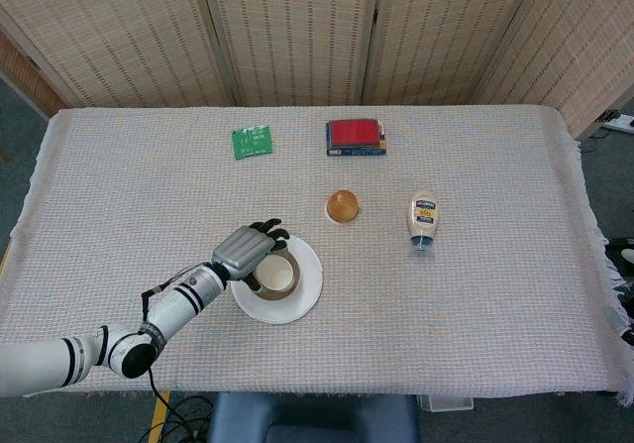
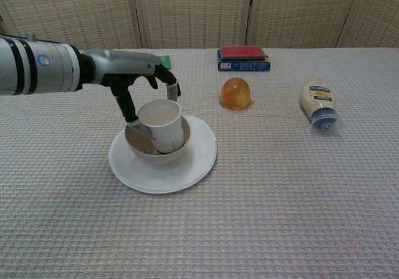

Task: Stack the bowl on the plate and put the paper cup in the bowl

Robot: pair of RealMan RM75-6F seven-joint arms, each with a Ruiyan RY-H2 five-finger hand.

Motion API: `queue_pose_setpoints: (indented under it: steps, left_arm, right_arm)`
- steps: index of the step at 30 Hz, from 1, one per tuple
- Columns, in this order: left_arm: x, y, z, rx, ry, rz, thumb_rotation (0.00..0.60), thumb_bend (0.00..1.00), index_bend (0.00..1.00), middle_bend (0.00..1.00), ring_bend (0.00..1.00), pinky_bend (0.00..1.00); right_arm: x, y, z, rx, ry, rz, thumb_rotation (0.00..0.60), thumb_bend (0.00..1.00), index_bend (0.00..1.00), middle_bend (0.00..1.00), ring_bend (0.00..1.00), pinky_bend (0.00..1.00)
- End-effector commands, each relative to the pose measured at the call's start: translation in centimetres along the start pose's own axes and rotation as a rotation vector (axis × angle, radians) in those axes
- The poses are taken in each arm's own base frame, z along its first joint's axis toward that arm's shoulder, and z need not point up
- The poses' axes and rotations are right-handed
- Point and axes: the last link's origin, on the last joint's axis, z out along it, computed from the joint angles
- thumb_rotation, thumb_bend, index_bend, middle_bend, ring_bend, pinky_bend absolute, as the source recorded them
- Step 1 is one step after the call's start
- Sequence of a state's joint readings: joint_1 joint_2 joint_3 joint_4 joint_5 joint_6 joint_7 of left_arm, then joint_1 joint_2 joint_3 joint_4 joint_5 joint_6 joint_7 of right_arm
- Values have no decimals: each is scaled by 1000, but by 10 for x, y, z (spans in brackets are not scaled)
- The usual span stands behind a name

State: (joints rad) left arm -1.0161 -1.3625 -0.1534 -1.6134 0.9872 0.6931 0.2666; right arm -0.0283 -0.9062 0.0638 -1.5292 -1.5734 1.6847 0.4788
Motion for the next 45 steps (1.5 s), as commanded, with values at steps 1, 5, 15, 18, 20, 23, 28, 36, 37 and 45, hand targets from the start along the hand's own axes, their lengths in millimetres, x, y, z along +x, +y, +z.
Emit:
queue_pose_setpoints:
  steps: [1,5,15,18,20,23,28,36,37,45]
  left_arm:
    - [-4,-4,2,1,-5,6,600,185,476,209,12,196]
    - [-5,-11,5,12,4,16,600,185,477,209,13,197]
    - [-10,-19,-2,25,-2,64,600,185,481,209,12,197]
    - [-16,-19,-5,26,-12,70,600,185,482,209,12,196]
    - [-19,-19,-7,29,-19,70,600,185,482,209,12,196]
    - [-21,-20,-8,33,-23,74,600,185,482,209,12,197]
    - [-21,-17,-8,31,-23,64,600,185,478,209,12,196]
    - [-20,-10,-6,17,-12,55,600,185,441,209,13,197]
    - [-20,-9,-5,15,-10,56,600,185,437,209,12,197]
    - [-18,-10,-5,24,8,56,600,185,346,209,12,197]
  right_arm:
    - [0,0,0,0,-1,0,600,284,174,4,0,0]
    - [-1,0,1,-1,-9,-2,600,284,173,4,0,0]
    - [-2,-1,1,7,-20,-2,600,284,173,4,0,0]
    - [-3,-2,1,11,-23,-5,600,284,174,4,0,0]
    - [-4,-3,1,15,-27,-7,600,284,174,4,0,0]
    - [-4,-3,1,18,-29,-8,600,284,174,4,0,0]
    - [-4,-3,2,18,-24,-6,600,284,174,4,0,0]
    - [-3,-3,1,24,-20,-2,600,284,174,4,0,0]
    - [-3,-3,1,24,-19,0,600,284,173,4,0,0]
    - [-3,-2,2,27,-18,3,600,284,174,4,0,0]
